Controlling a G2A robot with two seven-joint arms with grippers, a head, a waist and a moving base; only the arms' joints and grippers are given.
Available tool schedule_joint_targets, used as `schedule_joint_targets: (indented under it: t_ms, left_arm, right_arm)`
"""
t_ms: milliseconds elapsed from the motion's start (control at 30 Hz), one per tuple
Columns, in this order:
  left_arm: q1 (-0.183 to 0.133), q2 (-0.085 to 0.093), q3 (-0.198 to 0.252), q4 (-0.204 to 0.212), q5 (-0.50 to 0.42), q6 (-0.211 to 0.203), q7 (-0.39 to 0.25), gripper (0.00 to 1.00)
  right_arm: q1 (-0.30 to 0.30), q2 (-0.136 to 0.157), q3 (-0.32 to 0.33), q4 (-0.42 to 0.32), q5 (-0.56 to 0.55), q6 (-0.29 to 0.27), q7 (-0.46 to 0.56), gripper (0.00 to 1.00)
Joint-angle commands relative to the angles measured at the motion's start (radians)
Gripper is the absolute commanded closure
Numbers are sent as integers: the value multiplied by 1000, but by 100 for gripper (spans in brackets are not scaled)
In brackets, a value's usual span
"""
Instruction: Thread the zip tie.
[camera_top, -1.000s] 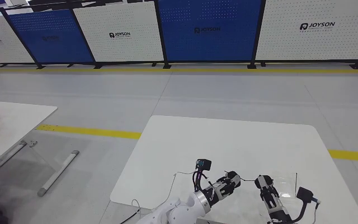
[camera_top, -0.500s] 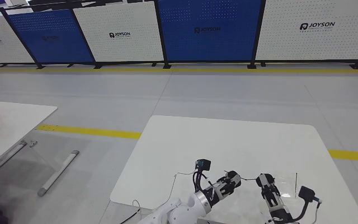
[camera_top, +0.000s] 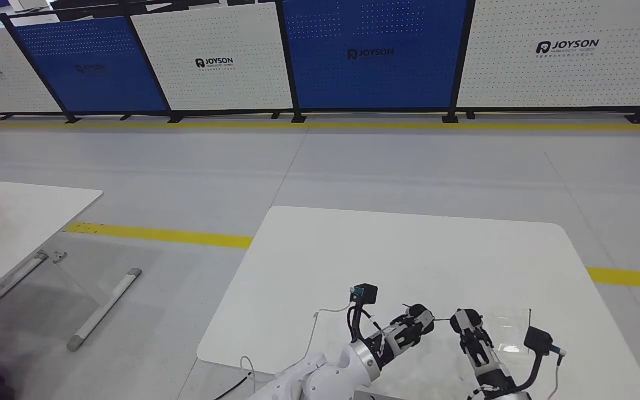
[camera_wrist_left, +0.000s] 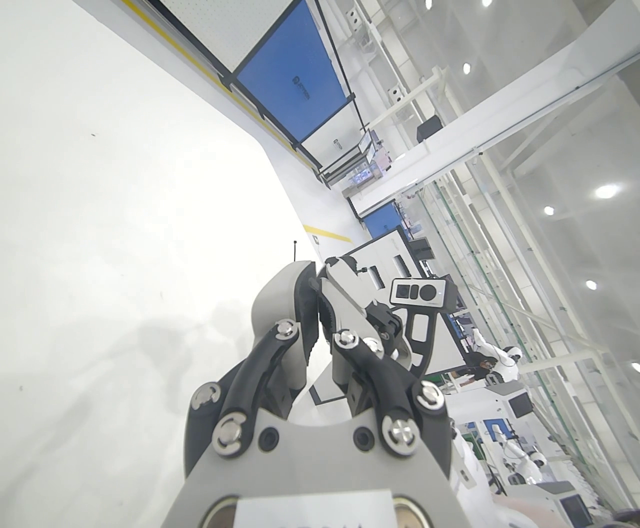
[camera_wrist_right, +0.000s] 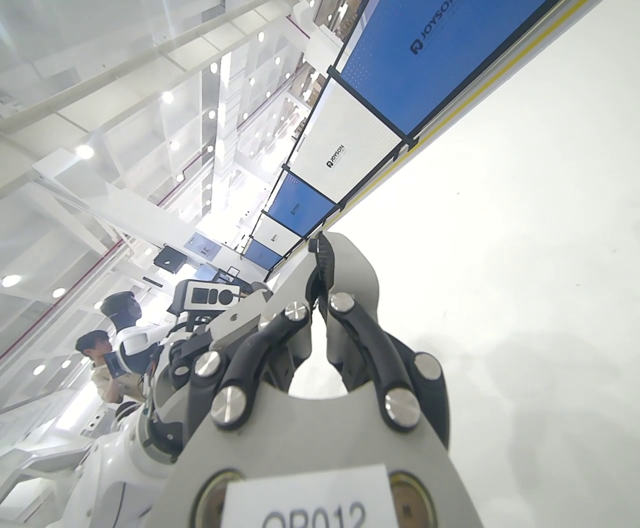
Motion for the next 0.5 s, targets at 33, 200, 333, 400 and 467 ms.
schedule_joint_targets:
  t_ms: [33,200,333,400,467]
  left_arm:
    - [0,0,0,0,0,0,0,100]
    - [1,0,0,-1,-3,-1,2,100]
    - [3,-3,-3,0,-27,-13,3,100]
    - [5,-4,-5,2,-52,-23,-2,100]
    - [3,-4,-8,5,-57,-31,-6,100]
  right_arm:
    - [0,0,0,0,0,0,0,100]
    - [5,-2,1,2,10,0,1,100]
    - [1,-4,19,-1,40,-23,-9,100]
    - [-3,-4,25,-4,45,-30,-8,100]
    - [-3,-5,27,-5,46,-34,-1,100]
